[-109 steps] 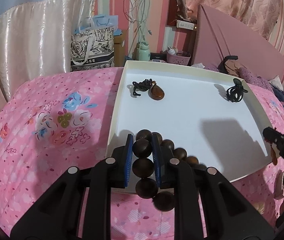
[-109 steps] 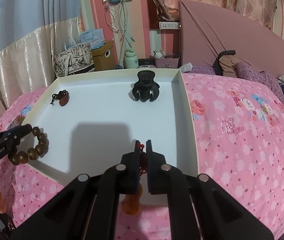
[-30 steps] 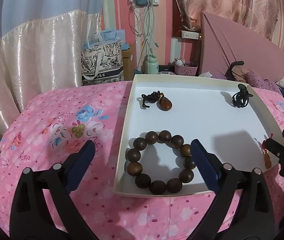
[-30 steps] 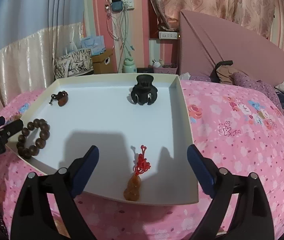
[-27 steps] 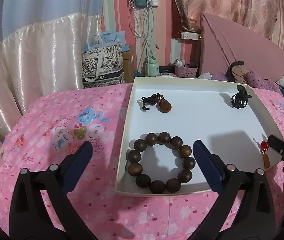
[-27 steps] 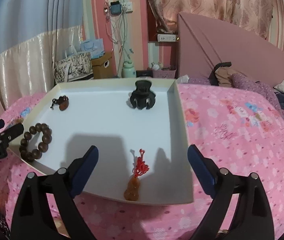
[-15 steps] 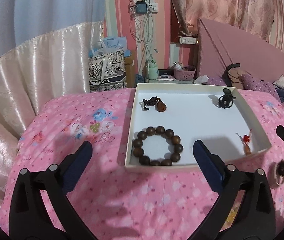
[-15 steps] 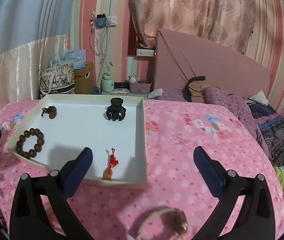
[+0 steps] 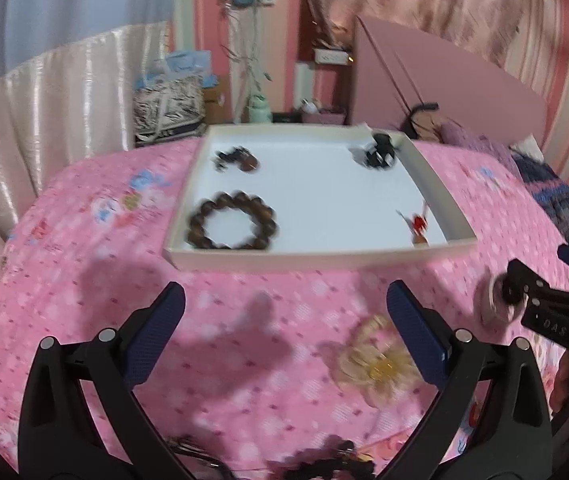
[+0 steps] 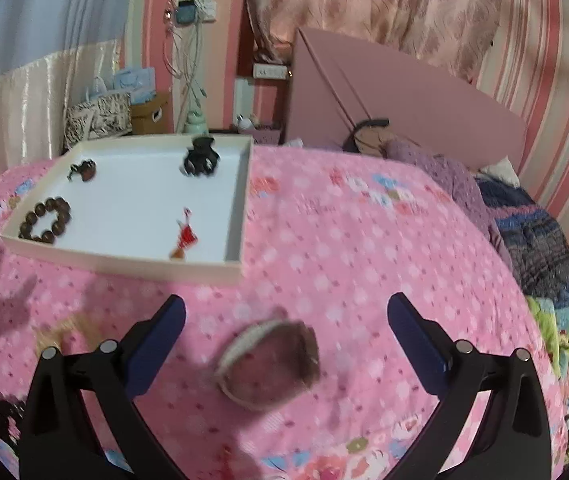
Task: Organize jewelry
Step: 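Withdraw both grippers from the tray toward the remaining jewelry, then grasp the cream scrunchie with left gripper while right grasps the white-strap watch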
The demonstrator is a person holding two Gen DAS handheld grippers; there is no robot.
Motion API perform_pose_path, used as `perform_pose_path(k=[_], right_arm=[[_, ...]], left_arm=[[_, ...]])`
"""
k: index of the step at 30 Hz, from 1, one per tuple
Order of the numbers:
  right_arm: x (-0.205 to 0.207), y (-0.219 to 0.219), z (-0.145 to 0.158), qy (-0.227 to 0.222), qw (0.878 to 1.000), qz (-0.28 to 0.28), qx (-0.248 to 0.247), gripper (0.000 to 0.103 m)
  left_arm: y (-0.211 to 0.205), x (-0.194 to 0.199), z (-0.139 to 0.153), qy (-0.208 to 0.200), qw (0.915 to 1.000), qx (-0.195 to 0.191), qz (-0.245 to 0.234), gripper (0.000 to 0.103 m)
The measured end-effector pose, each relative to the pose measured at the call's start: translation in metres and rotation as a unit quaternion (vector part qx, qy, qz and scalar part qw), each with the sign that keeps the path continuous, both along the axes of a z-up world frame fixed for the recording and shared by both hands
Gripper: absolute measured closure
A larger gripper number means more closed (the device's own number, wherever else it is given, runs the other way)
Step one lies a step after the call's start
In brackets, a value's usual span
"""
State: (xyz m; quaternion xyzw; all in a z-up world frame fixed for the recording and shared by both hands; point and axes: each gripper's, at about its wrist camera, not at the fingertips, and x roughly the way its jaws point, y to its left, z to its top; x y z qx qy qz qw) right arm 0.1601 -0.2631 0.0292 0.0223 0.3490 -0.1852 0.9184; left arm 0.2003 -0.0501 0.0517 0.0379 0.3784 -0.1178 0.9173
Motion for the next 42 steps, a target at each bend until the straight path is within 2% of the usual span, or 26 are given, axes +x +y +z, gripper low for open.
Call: perform_pose_path(k=[4, 9, 13, 15, 17, 21, 24, 26, 30, 32, 37, 42], right_arm=[[-0.008, -0.017, -0.011, 0.001, 0.999, -0.007, 0.032, 0.002], [-0.008, -0.028, -0.024, 0.009, 0.999, -0.03, 0.04, 0.004], [-0.004, -0.03, -0.033, 0.025, 0.998, -0.034, 0.045, 0.024], [-0.002, -0.032, -0.039, 0.034, 0.998, -0.036, 0.048, 0.03], [0.0, -0.032, -0.045, 0.044, 0.997, -0.034, 0.057, 0.041], [0.005, -0.033, -0.057, 0.063, 0.995, -0.031, 0.071, 0.056], [0.007, -0.032, -0.06, 0.064, 0.995, -0.028, 0.073, 0.06], [0.006, -0.03, -0.061, 0.063, 0.995, -0.024, 0.074, 0.066], [0.007, -0.026, -0.06, 0.063, 0.995, -0.016, 0.07, 0.074], [0.006, -0.025, -0.06, 0.061, 0.995, -0.014, 0.072, 0.077], [0.004, -0.031, -0.06, 0.053, 0.995, -0.018, 0.088, 0.082], [0.003, -0.031, -0.06, 0.047, 0.995, -0.018, 0.091, 0.085]], left_arm=[[-0.019, -0.005, -0.021, 0.01, 0.9996, 0.018, -0.017, 0.003], [-0.027, -0.005, -0.038, 0.032, 0.9989, 0.021, -0.026, 0.003], [-0.035, -0.009, -0.046, 0.029, 0.9982, 0.039, -0.036, 0.003], [-0.04, -0.011, -0.048, 0.03, 0.9976, 0.045, -0.044, 0.003], [-0.044, -0.013, -0.05, 0.028, 0.9969, 0.05, -0.053, 0.004], [-0.053, -0.015, -0.058, 0.031, 0.9951, 0.069, -0.063, 0.006], [-0.053, -0.011, -0.064, 0.042, 0.9946, 0.068, -0.066, 0.023], [-0.049, -0.006, -0.066, 0.06, 0.9944, 0.052, -0.07, 0.036], [-0.044, 0.0, -0.071, 0.077, 0.9943, 0.039, -0.062, 0.044], [-0.043, 0.0, -0.071, 0.082, 0.9938, 0.03, -0.069, 0.062], [-0.041, -0.002, -0.068, 0.074, 0.9946, 0.021, -0.069, 0.076], [-0.038, -0.003, -0.066, 0.068, 0.9955, 0.014, -0.064, 0.083]])
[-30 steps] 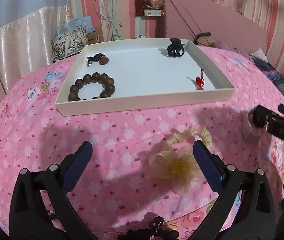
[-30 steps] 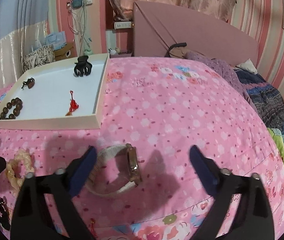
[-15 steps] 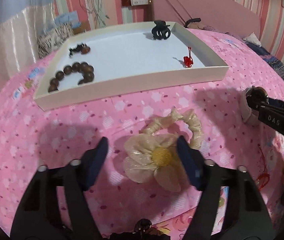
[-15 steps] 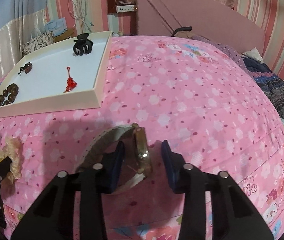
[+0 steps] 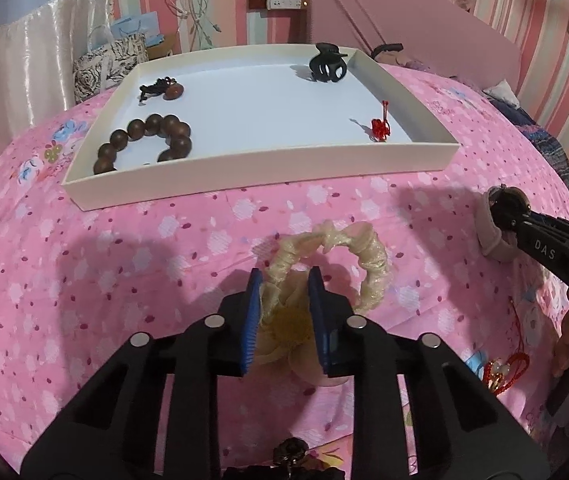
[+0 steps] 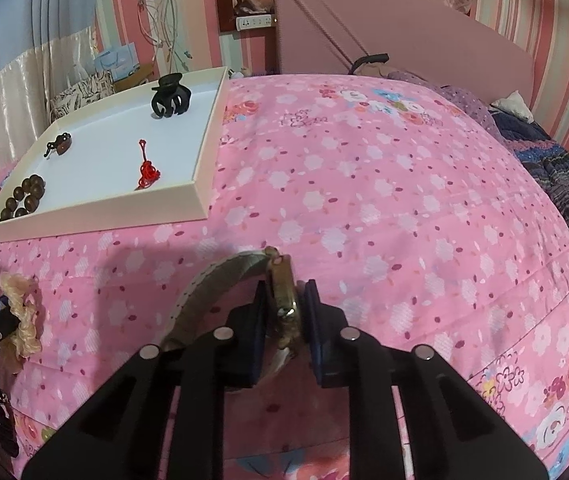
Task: Organize jewelry
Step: 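Grasp the cream scrunchie with left gripper while right grasps the white-strap watch, then carry the cream scrunchie and watch over the white tray with both grippers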
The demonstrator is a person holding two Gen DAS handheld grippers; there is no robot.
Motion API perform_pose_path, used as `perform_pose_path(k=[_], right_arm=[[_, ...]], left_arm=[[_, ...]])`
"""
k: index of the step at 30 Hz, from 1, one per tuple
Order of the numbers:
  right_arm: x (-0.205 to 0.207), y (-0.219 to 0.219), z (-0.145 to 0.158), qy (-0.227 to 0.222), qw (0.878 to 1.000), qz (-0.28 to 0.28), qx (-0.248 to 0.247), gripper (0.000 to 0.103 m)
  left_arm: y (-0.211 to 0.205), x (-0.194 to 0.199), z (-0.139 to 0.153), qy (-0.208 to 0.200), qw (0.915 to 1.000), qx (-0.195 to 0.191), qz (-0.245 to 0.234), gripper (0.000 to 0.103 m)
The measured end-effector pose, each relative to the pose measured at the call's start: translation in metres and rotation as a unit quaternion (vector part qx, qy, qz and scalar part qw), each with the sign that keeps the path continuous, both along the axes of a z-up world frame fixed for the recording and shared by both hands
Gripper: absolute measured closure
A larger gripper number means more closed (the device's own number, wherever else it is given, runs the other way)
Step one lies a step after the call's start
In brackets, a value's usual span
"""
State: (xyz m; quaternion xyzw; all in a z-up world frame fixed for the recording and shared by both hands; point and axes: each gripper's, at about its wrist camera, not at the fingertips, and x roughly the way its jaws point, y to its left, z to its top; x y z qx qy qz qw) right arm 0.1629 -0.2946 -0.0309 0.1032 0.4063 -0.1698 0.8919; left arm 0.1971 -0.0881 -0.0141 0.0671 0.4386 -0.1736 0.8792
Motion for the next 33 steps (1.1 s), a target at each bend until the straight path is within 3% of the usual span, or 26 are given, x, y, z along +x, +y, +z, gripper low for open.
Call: perform_pose_path(k=[4, 12, 15, 17, 24, 25, 28, 33], right_arm=[[-0.003, 0.0, 0.002, -0.01, 1.0, 0.001, 0.009, 0.086], [-0.001, 0.004, 0.001, -0.013, 1.0, 0.008, 0.004, 0.087], [0.0, 0.005, 0.0, -0.013, 1.0, 0.008, 0.002, 0.087], [0.0, 0.005, 0.0, -0.013, 1.0, 0.008, 0.003, 0.087], [0.0, 0.003, 0.0, -0.014, 1.0, 0.008, 0.01, 0.087], [0.0, 0.003, 0.0, -0.014, 1.0, 0.008, 0.011, 0.087], [0.001, 0.003, 0.0, -0.014, 1.0, 0.008, 0.01, 0.087], [0.002, 0.004, 0.003, -0.018, 1.0, 0.009, 0.004, 0.087]], left_arm=[[0.006, 0.001, 0.003, -0.003, 0.9999, -0.006, 0.01, 0.091], [0.006, 0.004, 0.002, -0.006, 0.9999, -0.001, 0.01, 0.093], [0.004, 0.006, 0.001, -0.01, 0.9999, 0.005, 0.009, 0.086], [0.0, 0.009, 0.0, -0.012, 0.9998, 0.013, 0.005, 0.073], [-0.007, 0.027, -0.008, 0.007, 0.9997, 0.024, 0.003, 0.07], [-0.007, 0.027, -0.008, 0.008, 0.9997, 0.023, 0.003, 0.072], [-0.009, 0.025, -0.008, 0.003, 0.9996, 0.027, -0.002, 0.093], [-0.011, 0.019, -0.002, -0.009, 0.9995, 0.029, -0.007, 0.098]])
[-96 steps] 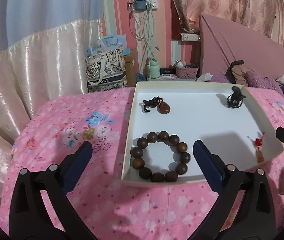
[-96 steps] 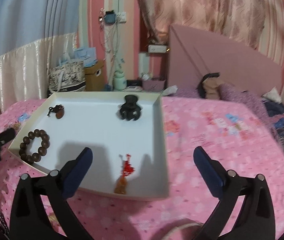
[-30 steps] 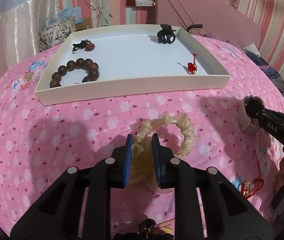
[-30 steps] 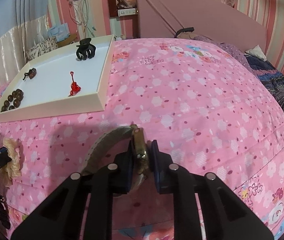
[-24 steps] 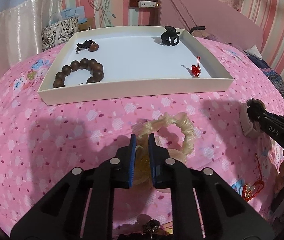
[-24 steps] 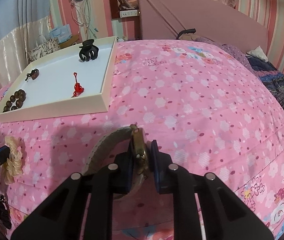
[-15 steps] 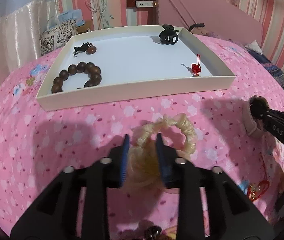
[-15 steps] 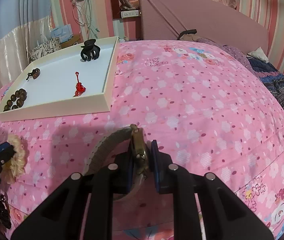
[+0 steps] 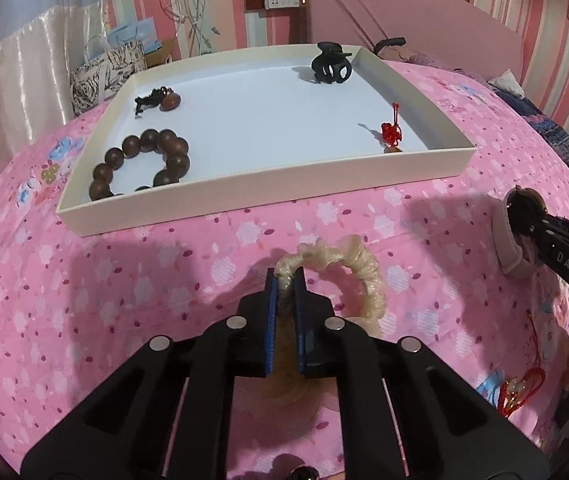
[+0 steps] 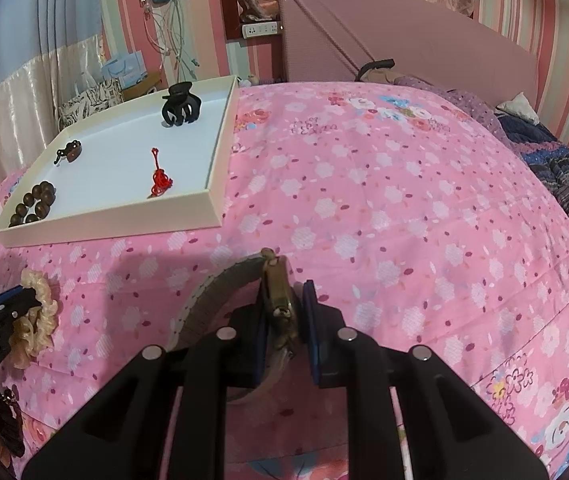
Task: Organize jewelry
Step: 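Carry the cream scrunchie and watch over the white tray with both grippers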
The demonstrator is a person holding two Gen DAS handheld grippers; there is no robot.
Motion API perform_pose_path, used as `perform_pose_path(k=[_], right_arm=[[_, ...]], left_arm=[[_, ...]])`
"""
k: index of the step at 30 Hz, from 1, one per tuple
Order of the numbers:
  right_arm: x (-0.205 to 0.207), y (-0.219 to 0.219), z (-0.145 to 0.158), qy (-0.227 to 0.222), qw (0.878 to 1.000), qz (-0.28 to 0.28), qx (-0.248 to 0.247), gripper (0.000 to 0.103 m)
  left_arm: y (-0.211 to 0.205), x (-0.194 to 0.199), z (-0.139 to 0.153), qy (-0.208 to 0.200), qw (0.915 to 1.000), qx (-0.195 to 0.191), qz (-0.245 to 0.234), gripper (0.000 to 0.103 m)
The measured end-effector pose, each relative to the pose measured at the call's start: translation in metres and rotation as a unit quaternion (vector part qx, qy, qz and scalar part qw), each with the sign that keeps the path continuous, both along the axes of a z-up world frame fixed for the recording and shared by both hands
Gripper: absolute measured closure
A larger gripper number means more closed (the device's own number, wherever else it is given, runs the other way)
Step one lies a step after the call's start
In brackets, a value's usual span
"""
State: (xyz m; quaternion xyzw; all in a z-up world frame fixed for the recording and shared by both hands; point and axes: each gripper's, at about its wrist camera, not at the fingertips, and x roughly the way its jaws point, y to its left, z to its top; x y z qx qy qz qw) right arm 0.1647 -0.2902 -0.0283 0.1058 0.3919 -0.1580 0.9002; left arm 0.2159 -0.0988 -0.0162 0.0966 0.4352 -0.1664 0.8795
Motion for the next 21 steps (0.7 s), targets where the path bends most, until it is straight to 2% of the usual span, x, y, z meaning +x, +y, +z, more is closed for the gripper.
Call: perform_pose_path(k=[4, 12, 19, 21], right_arm=[[0.004, 0.01, 0.008, -0.005, 1.0, 0.009, -0.024, 0.087], [0.014, 0.023, 0.039, -0.032, 0.999, 0.031, -0.017, 0.087], [0.051, 0.032, 0.064, -0.047, 0.998, 0.042, -0.018, 0.087], [0.062, 0.033, 0.066, -0.048, 0.998, 0.044, -0.017, 0.087]], left_arm=[[0.003, 0.0, 0.011, -0.009, 0.9999, -0.012, 0.003, 0.099], [0.01, 0.012, 0.036, -0.025, 0.9989, -0.038, 0.011, 0.099], [0.015, 0.041, 0.055, -0.038, 0.997, -0.058, 0.034, 0.099], [0.018, 0.049, 0.06, -0.046, 0.9966, -0.054, 0.041, 0.099]])
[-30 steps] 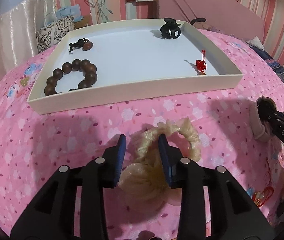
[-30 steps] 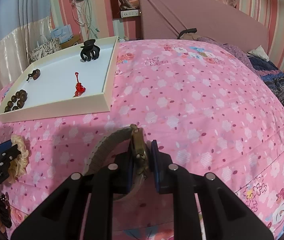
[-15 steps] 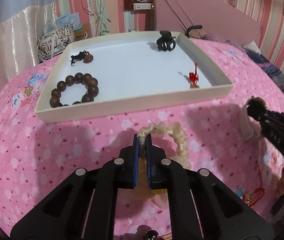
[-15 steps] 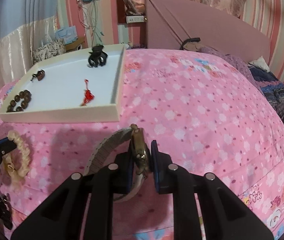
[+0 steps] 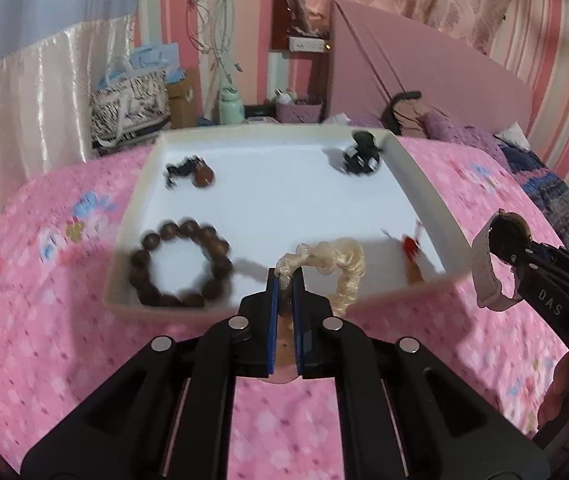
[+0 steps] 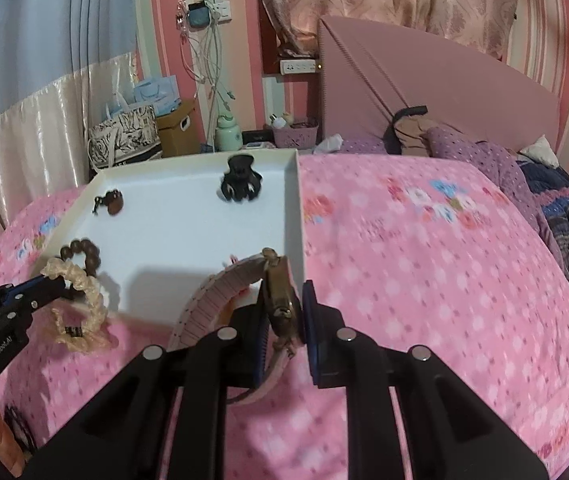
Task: Organize jewelry
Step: 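Carry the cream scrunchie and watch over the white tray with both grippers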
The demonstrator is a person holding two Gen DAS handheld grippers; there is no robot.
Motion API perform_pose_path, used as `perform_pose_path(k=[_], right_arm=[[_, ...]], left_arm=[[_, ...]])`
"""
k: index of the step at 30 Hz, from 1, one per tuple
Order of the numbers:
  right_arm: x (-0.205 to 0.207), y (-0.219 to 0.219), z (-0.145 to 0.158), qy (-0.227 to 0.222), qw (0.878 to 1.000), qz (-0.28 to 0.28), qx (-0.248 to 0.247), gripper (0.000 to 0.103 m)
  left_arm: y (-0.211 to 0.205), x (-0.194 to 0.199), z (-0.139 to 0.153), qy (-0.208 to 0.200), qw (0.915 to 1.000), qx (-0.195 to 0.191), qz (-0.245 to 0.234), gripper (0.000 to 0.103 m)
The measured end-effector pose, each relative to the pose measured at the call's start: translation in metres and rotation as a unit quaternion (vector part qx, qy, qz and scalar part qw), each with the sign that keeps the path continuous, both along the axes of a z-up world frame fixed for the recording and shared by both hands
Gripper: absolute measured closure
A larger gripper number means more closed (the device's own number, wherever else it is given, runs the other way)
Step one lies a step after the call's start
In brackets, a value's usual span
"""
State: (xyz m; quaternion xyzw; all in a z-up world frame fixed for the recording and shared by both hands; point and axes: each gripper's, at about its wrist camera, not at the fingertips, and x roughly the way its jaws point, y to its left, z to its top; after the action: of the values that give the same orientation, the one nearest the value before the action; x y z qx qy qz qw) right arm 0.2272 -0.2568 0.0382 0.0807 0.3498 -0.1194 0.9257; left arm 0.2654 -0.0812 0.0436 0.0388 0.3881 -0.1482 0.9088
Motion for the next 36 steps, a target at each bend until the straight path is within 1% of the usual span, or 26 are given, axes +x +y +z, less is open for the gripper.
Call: perform_pose_path(k=[4, 9, 13, 15, 18, 20, 27, 33, 36], right_arm=[[0.027, 0.001, 0.002, 0.0, 1.0, 0.007, 0.01, 0.087], [0.06, -0.002, 0.0, 0.007, 1.0, 0.006, 0.013, 0.087], [0.087, -0.005, -0.003, 0.018, 1.0, 0.004, 0.009, 0.087], [0.096, -0.007, -0.007, 0.022, 1.0, 0.003, 0.015, 0.087], [0.104, -0.008, -0.017, 0.03, 0.999, 0.0, 0.014, 0.087], [0.109, -0.007, -0.024, 0.039, 0.999, 0.003, 0.009, 0.087], [0.116, -0.004, -0.036, 0.053, 0.999, 0.009, 0.002, 0.087], [0.119, -0.003, -0.044, 0.058, 0.998, 0.013, 0.006, 0.087], [0.121, -0.005, -0.048, 0.059, 0.998, 0.013, 0.018, 0.087]], left_arm=[[0.006, 0.026, 0.009, 0.0, 0.9997, -0.014, 0.019, 0.099], [0.0, 0.052, 0.012, -0.004, 0.9996, -0.006, 0.026, 0.099], [-0.005, 0.073, 0.017, 0.001, 0.9995, -0.012, 0.03, 0.099], [-0.007, 0.085, 0.016, 0.005, 0.9994, -0.013, 0.032, 0.099], [-0.01, 0.095, 0.012, 0.01, 0.9994, -0.013, 0.031, 0.099], [-0.01, 0.103, 0.003, 0.017, 0.9992, -0.011, 0.034, 0.099], [-0.009, 0.115, -0.022, 0.046, 0.998, 0.01, 0.042, 0.099], [-0.014, 0.117, -0.038, 0.064, 0.9967, 0.03, 0.039, 0.098], [-0.012, 0.12, -0.045, 0.075, 0.9953, 0.037, 0.049, 0.097]])
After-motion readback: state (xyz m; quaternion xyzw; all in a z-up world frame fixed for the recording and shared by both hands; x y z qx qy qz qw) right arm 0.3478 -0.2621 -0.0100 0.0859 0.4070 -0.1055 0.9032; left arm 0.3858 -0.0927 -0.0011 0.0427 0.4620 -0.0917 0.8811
